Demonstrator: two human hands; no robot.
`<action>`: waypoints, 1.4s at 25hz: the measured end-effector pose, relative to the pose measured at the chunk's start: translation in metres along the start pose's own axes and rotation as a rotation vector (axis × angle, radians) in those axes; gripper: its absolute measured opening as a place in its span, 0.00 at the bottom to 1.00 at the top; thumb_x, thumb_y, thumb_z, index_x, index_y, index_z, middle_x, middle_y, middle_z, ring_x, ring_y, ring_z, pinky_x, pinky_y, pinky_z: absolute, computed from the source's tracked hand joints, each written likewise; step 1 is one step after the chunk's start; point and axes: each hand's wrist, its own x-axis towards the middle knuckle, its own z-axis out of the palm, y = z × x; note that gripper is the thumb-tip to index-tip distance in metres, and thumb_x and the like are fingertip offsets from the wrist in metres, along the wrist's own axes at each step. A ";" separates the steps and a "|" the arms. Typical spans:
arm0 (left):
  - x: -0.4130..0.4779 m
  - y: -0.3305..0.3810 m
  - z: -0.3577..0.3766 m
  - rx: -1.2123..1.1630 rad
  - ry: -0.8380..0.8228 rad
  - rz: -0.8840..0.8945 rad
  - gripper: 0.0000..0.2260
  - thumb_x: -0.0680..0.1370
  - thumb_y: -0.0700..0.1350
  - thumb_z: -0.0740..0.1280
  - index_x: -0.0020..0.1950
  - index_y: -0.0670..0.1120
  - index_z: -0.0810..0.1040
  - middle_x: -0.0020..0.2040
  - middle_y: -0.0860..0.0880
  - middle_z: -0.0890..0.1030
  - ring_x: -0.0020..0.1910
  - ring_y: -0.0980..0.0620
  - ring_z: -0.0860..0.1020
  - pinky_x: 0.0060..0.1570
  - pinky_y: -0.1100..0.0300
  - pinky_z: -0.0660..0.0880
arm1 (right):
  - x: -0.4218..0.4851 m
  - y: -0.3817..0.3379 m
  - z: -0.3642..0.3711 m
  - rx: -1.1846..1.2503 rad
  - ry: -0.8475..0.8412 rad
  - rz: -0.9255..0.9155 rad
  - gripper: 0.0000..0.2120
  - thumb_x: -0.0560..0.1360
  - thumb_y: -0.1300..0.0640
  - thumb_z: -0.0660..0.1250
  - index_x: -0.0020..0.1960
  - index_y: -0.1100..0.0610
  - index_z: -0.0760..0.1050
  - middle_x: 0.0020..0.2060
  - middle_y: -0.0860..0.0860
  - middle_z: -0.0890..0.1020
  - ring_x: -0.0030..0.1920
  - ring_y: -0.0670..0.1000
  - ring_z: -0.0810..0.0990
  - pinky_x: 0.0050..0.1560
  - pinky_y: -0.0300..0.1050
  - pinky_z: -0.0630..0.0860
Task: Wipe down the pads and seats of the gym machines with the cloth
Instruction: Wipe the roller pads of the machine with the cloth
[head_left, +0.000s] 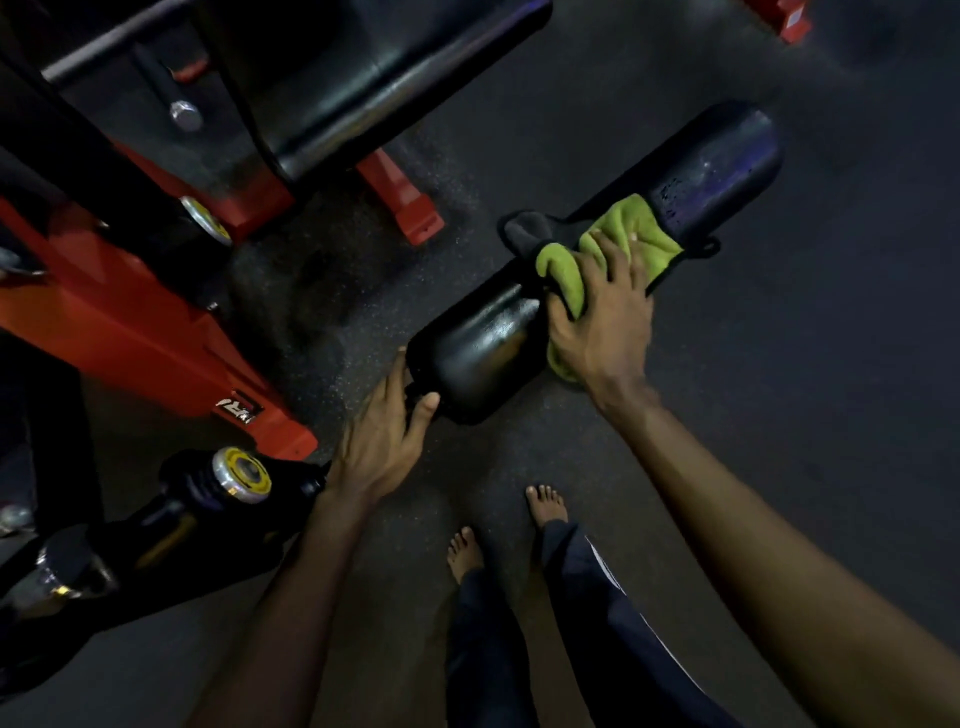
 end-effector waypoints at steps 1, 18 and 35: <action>0.000 0.000 0.000 -0.016 -0.015 -0.005 0.35 0.81 0.68 0.50 0.82 0.52 0.48 0.80 0.47 0.62 0.75 0.45 0.66 0.69 0.44 0.69 | -0.012 -0.009 0.004 -0.032 -0.007 -0.022 0.28 0.74 0.42 0.63 0.72 0.51 0.73 0.75 0.52 0.69 0.80 0.59 0.55 0.69 0.68 0.68; -0.017 0.005 0.008 0.228 0.085 -0.095 0.26 0.75 0.55 0.68 0.69 0.46 0.69 0.60 0.42 0.75 0.50 0.36 0.81 0.45 0.48 0.77 | -0.090 -0.059 0.027 -0.082 -0.176 -0.510 0.29 0.73 0.41 0.69 0.73 0.46 0.73 0.75 0.51 0.70 0.81 0.58 0.56 0.72 0.68 0.58; 0.044 0.086 0.001 -0.036 0.321 -0.018 0.24 0.81 0.56 0.55 0.70 0.41 0.73 0.66 0.40 0.77 0.65 0.39 0.74 0.64 0.44 0.69 | 0.037 0.056 -0.016 -0.004 -0.054 -0.378 0.28 0.72 0.43 0.64 0.70 0.49 0.76 0.73 0.50 0.73 0.78 0.55 0.63 0.68 0.59 0.68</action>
